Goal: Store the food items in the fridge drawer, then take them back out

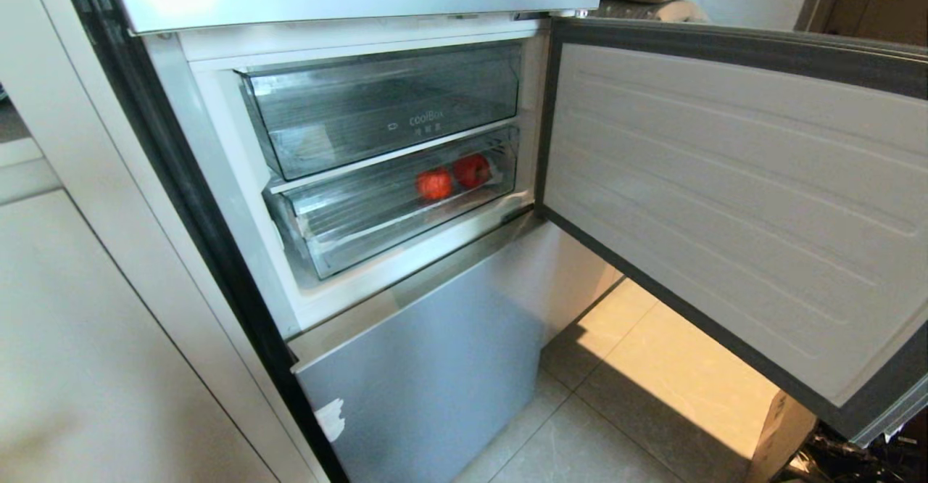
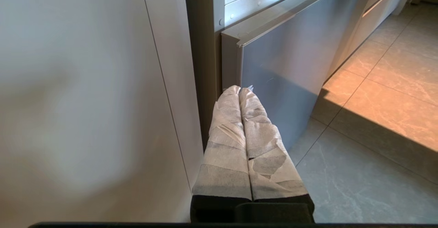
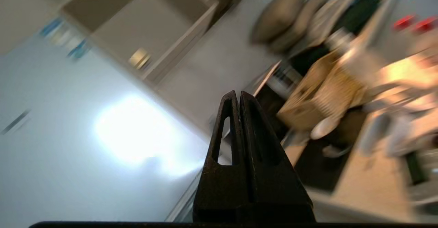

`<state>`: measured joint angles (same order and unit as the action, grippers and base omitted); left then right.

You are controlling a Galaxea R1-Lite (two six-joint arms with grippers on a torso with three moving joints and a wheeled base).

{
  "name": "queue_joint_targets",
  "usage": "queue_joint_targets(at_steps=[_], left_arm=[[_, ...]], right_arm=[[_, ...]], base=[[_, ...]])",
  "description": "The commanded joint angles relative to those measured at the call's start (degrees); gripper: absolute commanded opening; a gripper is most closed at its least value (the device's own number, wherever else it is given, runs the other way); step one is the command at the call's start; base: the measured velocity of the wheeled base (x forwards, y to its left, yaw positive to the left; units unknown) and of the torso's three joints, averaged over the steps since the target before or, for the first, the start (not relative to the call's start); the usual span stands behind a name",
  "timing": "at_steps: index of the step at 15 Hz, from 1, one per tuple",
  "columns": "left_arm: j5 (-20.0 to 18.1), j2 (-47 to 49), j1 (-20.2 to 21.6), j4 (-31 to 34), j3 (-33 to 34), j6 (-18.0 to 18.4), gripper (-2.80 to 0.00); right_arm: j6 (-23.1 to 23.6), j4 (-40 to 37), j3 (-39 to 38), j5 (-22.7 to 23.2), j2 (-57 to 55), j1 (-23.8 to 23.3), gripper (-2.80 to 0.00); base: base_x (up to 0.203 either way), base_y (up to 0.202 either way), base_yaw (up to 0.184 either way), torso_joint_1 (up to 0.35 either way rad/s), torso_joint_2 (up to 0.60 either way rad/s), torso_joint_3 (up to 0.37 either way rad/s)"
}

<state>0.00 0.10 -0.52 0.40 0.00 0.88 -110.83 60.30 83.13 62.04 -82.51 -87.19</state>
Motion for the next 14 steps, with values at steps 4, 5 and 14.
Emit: queue_joint_targets(at_steps=[4, 5, 14], left_arm=[[0.0, 0.1, 0.0, 0.0, 0.0, 0.0, -2.80], [0.0, 0.1, 0.0, -0.1, 0.0, 0.0, -2.80], [0.0, 0.1, 0.0, 0.0, 0.0, 0.0, -2.80]], right_arm=[[22.5, 0.3, -21.7, -2.4, -4.7, -6.3, -2.80], [30.5, -1.5, -25.7, -6.6, -5.1, -5.3, -2.80], [60.2, -45.1, -28.9, -38.1, -4.8, 39.5, -2.80]], base=[[0.000, 0.000, 0.000, 0.000, 0.00, 0.000], [0.000, 0.000, 0.000, 0.000, 0.00, 0.000], [0.000, 0.000, 0.000, 0.000, 0.00, 0.000]])
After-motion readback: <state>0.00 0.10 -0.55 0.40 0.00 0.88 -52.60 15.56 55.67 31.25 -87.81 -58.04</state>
